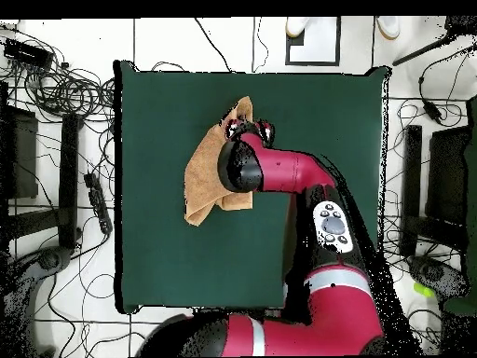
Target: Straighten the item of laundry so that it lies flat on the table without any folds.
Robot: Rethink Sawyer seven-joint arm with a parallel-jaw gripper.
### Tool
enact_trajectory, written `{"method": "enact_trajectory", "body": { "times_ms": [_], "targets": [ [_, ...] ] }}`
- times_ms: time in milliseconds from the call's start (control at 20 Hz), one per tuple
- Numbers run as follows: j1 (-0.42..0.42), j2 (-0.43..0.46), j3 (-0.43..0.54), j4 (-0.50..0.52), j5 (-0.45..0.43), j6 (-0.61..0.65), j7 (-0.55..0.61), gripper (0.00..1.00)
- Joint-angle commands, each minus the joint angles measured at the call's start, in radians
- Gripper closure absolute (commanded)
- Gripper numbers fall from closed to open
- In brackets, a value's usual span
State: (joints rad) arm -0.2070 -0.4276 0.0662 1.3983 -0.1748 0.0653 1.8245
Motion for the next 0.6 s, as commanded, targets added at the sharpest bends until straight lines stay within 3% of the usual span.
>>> {"method": "enact_trajectory", "body": {
  "times_ms": [50,450,600],
  "targets": [
    [-0.133,-0.036,0.2,0.08,-0.041,0.075,0.013,0.0],
    [-0.137,-0.027,0.225,0.047,-0.04,0.068,0.029,0.0],
    [-0.167,-0.061,0.276,0.078,-0.03,0.084,0.028,0.0]
  ]
}}
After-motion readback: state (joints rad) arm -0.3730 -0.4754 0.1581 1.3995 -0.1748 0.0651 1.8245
